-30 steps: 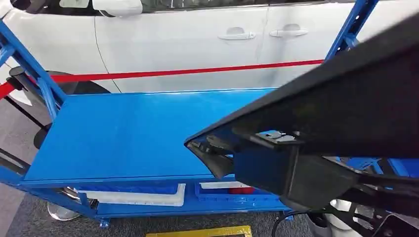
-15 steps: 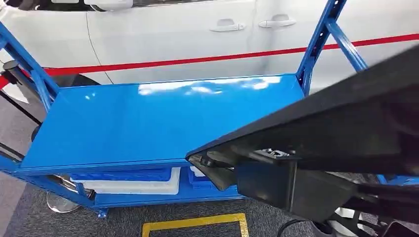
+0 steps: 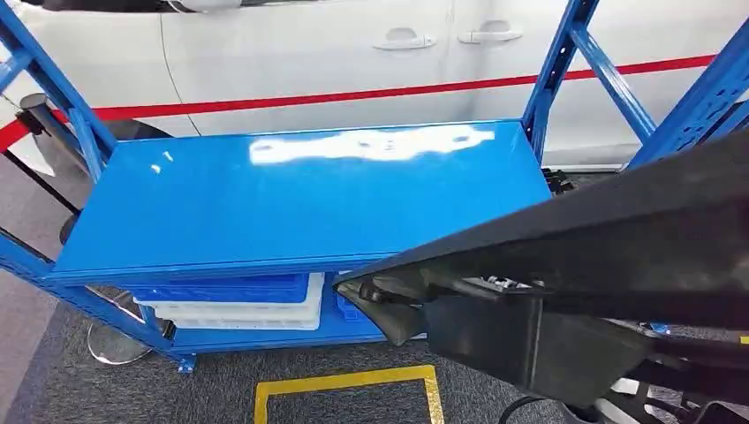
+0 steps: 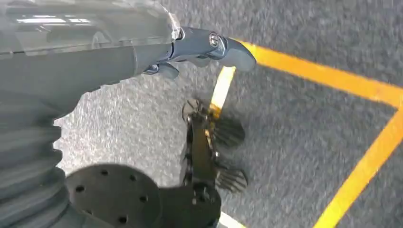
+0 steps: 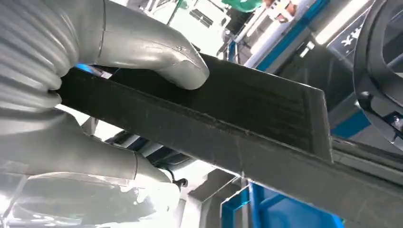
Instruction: Take the parts from the cabinet and place them on the table.
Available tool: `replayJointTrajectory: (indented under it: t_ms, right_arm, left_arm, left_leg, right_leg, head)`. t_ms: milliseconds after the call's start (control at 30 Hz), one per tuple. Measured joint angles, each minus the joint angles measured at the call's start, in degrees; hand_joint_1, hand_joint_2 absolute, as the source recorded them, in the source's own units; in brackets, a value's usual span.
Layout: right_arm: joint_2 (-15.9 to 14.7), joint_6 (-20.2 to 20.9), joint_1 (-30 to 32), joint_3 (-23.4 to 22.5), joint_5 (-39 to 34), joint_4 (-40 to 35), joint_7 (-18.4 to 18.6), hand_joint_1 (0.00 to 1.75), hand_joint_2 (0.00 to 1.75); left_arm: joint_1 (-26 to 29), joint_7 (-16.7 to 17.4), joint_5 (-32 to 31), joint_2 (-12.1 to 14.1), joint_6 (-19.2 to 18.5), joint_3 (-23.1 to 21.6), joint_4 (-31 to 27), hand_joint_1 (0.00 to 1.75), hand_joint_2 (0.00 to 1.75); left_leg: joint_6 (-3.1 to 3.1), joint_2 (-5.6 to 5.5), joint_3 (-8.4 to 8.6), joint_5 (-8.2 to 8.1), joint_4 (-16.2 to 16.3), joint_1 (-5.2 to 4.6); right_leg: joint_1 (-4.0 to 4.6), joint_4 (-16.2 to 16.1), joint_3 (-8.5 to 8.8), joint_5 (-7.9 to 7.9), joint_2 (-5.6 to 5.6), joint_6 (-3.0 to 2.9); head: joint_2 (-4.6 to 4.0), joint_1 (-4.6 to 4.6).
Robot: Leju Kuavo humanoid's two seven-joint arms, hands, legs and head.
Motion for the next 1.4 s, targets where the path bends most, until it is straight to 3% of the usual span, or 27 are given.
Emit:
replayJointTrajectory:
  t_ms: [67, 167, 200, 233, 267, 333, 367, 400, 467, 533, 600, 667, 700, 767, 833, 900, 933, 1000, 1033, 1100, 1167, 1200, 1233, 1267, 1300, 1333, 1400]
  right_arm:
    - [-0.39, 0.02, -0.37, -0.04, -0.46, 0.00, 0.00, 1.55, 1.75]
    - [-1.33, -0.35, -1.53, -0.04, -1.88, 0.04, 0.32, 1.55, 1.75]
    - [-1.68, -0.63, -1.74, -0.04, -2.19, 0.04, 0.57, 1.55, 1.75]
    - [-1.91, -0.92, -1.86, -0.04, -2.34, 0.04, 0.61, 1.55, 1.75]
    - [-2.21, -1.31, -2.02, -0.04, -2.45, 0.02, 0.79, 1.55, 1.75]
    - [-2.52, -1.73, -2.25, -0.04, -2.47, -0.07, 1.22, 1.55, 1.75]
    - [-2.63, -1.79, -2.29, -0.04, -2.47, -0.18, 1.13, 1.55, 1.75]
    - [-2.65, -1.84, -2.19, 0.00, -2.43, -0.48, 1.07, 1.55, 1.75]
    - [-2.63, -1.99, -1.78, 0.11, -2.17, -0.94, 0.52, 1.55, 1.75]
    - [-2.65, -2.06, -1.48, 0.18, -1.97, -1.38, 0.13, 1.55, 1.75]
    - [-2.58, -2.03, -1.40, 0.37, -1.62, -1.75, 0.06, 1.55, 1.75]
    - [-2.45, -1.86, -1.05, 0.42, -1.05, -2.23, 0.06, 1.55, 1.75]
    - [-2.41, -1.77, -0.77, 0.44, -0.99, -2.36, 0.06, 1.55, 1.75]
    - [-2.36, -1.64, -0.32, 0.44, -0.90, -2.47, 0.04, 1.55, 1.75]
    - [-2.32, -1.44, -0.26, 0.44, -0.90, -2.56, 0.04, 1.55, 1.75]
    - [-2.28, -1.36, -0.30, 0.44, -0.90, -3.02, 0.02, 1.55, 1.75]
    - [-2.23, -1.36, -0.19, 0.44, -0.90, -3.08, 0.02, 1.55, 1.75]
    - [-2.21, -1.36, -0.09, 0.44, -0.79, -3.17, 0.00, 1.55, 1.75]
    - [-2.23, -1.29, 0.03, 0.33, -0.38, -3.23, 0.00, 1.55, 1.75]
    - [-2.23, -1.14, 0.10, 0.06, 0.09, -3.23, 0.00, 1.55, 1.75]
    - [-2.21, -0.98, 0.16, -0.07, 0.37, -3.23, 0.02, 1.55, 1.75]
    - [-2.21, -1.01, 0.17, -0.18, 0.50, -3.23, 0.02, 1.55, 1.75]
    - [-2.21, -1.03, 0.17, -0.20, 0.61, -3.21, 0.02, 1.55, 1.75]
    - [-2.21, -1.03, 0.16, -0.20, 0.63, -3.19, 0.02, 1.55, 1.75]
    - [-2.21, -1.11, 0.12, -0.20, 0.63, -3.10, 0.02, 1.55, 1.75]
    - [-2.21, -1.23, 0.09, -0.20, 0.63, -3.10, 0.02, 1.55, 1.75]
    - [-2.21, -1.60, 0.06, -0.17, 0.98, -3.12, 0.04, 1.55, 1.75]
  left_arm:
    - [-0.07, 0.00, 0.05, -0.07, 0.00, 0.02, 0.00, 0.00, 1.75]
    - [-0.20, 0.09, -0.13, -0.07, 0.04, 0.09, 0.00, 0.00, 1.75]
    - [-0.23, 0.13, -0.24, -0.09, 0.04, 0.09, 0.00, 0.00, 1.75]
    - [-0.24, 0.22, -0.50, -0.09, 0.04, 0.09, 0.00, 0.00, 1.75]
    - [-0.24, 0.35, -0.57, -0.11, 0.07, 0.09, 0.00, 0.00, 1.75]
    - [-0.32, 0.50, -0.72, -0.22, 0.15, 0.09, 0.00, 0.00, 1.75]
    - [-0.42, 0.55, -0.91, -0.17, 0.15, 0.09, -0.02, 0.00, 1.75]
    - [-0.42, 0.57, -1.07, -0.22, 0.15, 0.09, -0.02, 0.00, 1.75]
    - [-0.32, 0.57, -1.11, -0.22, 0.13, 0.09, -0.02, 0.00, 1.75]
    - [-0.22, 0.57, -1.14, -0.22, 0.09, 0.11, -0.02, 0.00, 1.75]
    - [-0.20, 0.39, -1.33, -0.37, -0.24, 0.09, 0.00, 0.00, 1.75]
    - [-0.23, 0.06, -1.68, -0.37, -0.53, 0.09, -0.02, 0.00, 1.75]
    - [-0.25, -0.02, -1.75, -0.37, -0.61, 0.09, -0.02, 0.00, 1.75]
    - [-0.24, -0.09, -1.88, -0.37, -0.92, 0.09, -0.02, 0.00, 1.75]
    - [-0.28, -0.11, -1.94, -0.35, -1.03, 0.09, -0.02, 0.00, 1.75]
    - [-0.42, -0.11, -2.08, 0.00, -1.14, 0.07, -0.11, 0.00, 1.75]
    - [-0.44, -0.13, -2.08, 0.04, -1.14, 0.07, -0.11, 0.00, 1.75]
    - [-0.51, -0.15, -2.10, 0.02, -1.11, 0.07, -0.11, 0.00, 1.75]
    - [-0.51, -0.13, -2.12, 0.02, -1.11, 0.09, -0.11, 0.00, 1.75]
    - [-0.53, -0.13, -2.21, -0.07, -1.05, 0.09, -0.11, 0.00, 1.75]
    - [-0.43, -0.11, -2.36, -0.11, -1.05, 0.09, -0.11, 0.00, 1.75]
    - [-0.41, -0.11, -2.38, -0.20, -1.05, 0.09, -0.11, 0.00, 1.75]
    - [-0.44, -0.11, -2.51, -0.24, -1.05, 0.09, -0.11, 0.00, 1.75]
    - [-0.45, -0.11, -2.53, -0.26, -1.07, 0.09, -0.11, 0.00, 1.75]
    - [-0.46, -0.13, -2.58, -0.31, -1.14, 0.09, -0.11, 0.00, 1.75]
    - [-0.50, -0.13, -2.73, -0.31, -1.20, 0.09, -0.11, 0.00, 1.75]
    - [-0.58, -0.33, -3.08, -0.19, -1.20, 0.09, -0.15, 0.00, 1.75]
  left_leg:
    - [0.60, 0.03, -0.67, 0.67, -0.16, -0.08]
    - [0.67, 0.26, -2.88, 2.16, 0.30, -0.13]
    - [0.58, 0.29, -3.75, 2.64, 0.55, -0.12]
    - [0.48, 0.32, -4.47, 2.97, 0.78, -0.08]
    - [0.26, 0.33, -5.49, 3.36, 1.29, 0.01]
    - [-0.19, 0.32, -6.96, 3.69, 2.49, 0.24]
    - [-0.46, 0.45, -7.67, 3.70, 3.31, -0.06]
    - [-0.71, 0.44, -8.14, 3.82, 3.75, -0.04]
    - [-1.59, 0.53, -8.37, 4.57, 3.82, -0.02]
    - [-2.39, 0.64, -8.78, 4.52, 4.03, 0.32]
    - [-2.93, -0.07, -10.80, -1.39, 8.81, 0.50]
    - [-3.13, -0.17, -13.05, -6.78, 17.19, 0.54]
    - [-3.05, -0.20, -13.45, -7.59, 20.19, 0.52]
    - [-2.56, -0.27, -11.09, -5.14, 19.08, 0.45]
    - [-1.66, -1.07, -4.54, -1.16, 10.22, 0.13]
    - [-0.44, -3.57, 1.11, -2.56, 1.18, -0.23]
    - [-0.87, -3.44, 0.84, -2.14, 1.51, -0.46]
    - [-0.32, -2.81, 0.41, -1.52, 1.16, -0.88]
    - [0.13, -2.35, 0.28, -0.34, 0.03, -0.32]
    - [0.64, -1.48, -0.41, 1.05, -0.57, -0.25]
    - [0.71, -0.71, -2.00, 2.11, -0.31, -0.25]
    - [0.61, -0.30, -3.02, 2.64, -0.05, -0.25]
    - [0.43, -0.03, -4.04, 3.12, 0.30, -0.24]
    - [0.16, 0.10, -5.01, 3.48, 0.73, -0.15]
    - [-0.16, 0.32, -6.21, 3.83, 1.41, -0.02]
    - [-0.41, 0.39, -7.03, 4.00, 2.04, 0.12]
    - [-1.01, 0.39, -8.67, 4.10, 3.71, -0.04]
  right_leg:
    - [0.02, 1.97, -0.86, -3.22, 0.04, 0.28]
    - [-0.30, 13.81, -4.42, -11.38, 0.04, 0.99]
    - [-0.41, 16.50, -4.83, -11.54, 0.03, 1.22]
    - [-0.56, 16.92, -4.25, -10.57, 0.01, 1.41]
    - [-0.84, 14.61, -2.01, -8.23, 0.00, 1.62]
    - [-1.16, 5.77, 4.40, -5.46, -0.09, 1.83]
    - [-1.09, 1.17, 7.06, -7.20, -0.93, 1.88]
    - [-0.45, 0.30, 7.48, -7.45, -0.88, 1.08]
    - [-0.46, 0.47, 6.65, -7.05, -0.56, 0.25]
    - [-0.57, -0.04, 6.11, -5.99, -0.45, -1.15]
    - [-0.47, -0.01, 4.73, -4.84, -0.16, -1.97]
    - [-0.20, 0.03, 3.30, -3.74, 0.25, -2.13]
    - [-0.06, 0.06, 2.53, -3.16, 0.51, -2.14]
    - [0.13, 0.18, 1.16, -2.10, 1.02, -2.10]
    - [0.25, 0.25, 0.09, -1.13, 1.76, -1.91]
    - [0.24, 0.28, -0.39, -0.20, 2.09, -1.42]
    - [-0.11, -0.03, -0.32, 0.39, 2.28, -1.02]
    - [-0.48, -0.43, -0.44, 1.40, 2.90, -0.25]
    - [-0.34, -0.71, -0.67, 1.53, 2.96, -0.04]
    - [-0.38, 1.95, -1.89, -2.88, 1.26, -0.04]
    - [-0.72, 10.26, -4.36, -9.51, 0.66, 0.56]
    - [-0.91, 14.38, -5.24, -10.80, 0.64, 0.99]
    - [-1.08, 16.35, -5.20, -10.01, 0.61, 1.34]
    - [-1.30, 15.93, -4.06, -8.14, 0.54, 1.59]
    - [-1.58, 12.73, -1.17, -5.67, 0.37, 1.88]
    - [-1.77, 9.14, 1.64, -4.64, 0.20, 2.11]
    - [-1.49, 0.95, 7.46, -7.55, 0.03, 2.18]
  head:
    - [0.00, 0.09]
    - [0.00, 0.02]
    - [0.00, 0.04]
    - [0.00, 0.04]
    - [0.00, 0.04]
    - [0.00, 0.04]
    - [0.00, 0.09]
    - [0.00, -0.02]
    - [0.00, 0.00]
    - [0.00, 0.07]
    - [0.00, -0.04]
    - [0.00, -0.04]
    - [0.00, -0.04]
    - [0.00, -0.04]
    - [0.00, -0.04]
    - [0.00, -0.02]
    - [0.00, -0.02]
    - [0.00, -0.04]
    - [0.00, 0.02]
    - [0.00, 0.09]
    - [0.00, 0.09]
    - [-0.02, 0.07]
    - [0.00, 0.09]
    - [0.00, 0.07]
    - [0.00, 0.07]
    - [0.00, 0.07]
    - [0.00, 0.18]
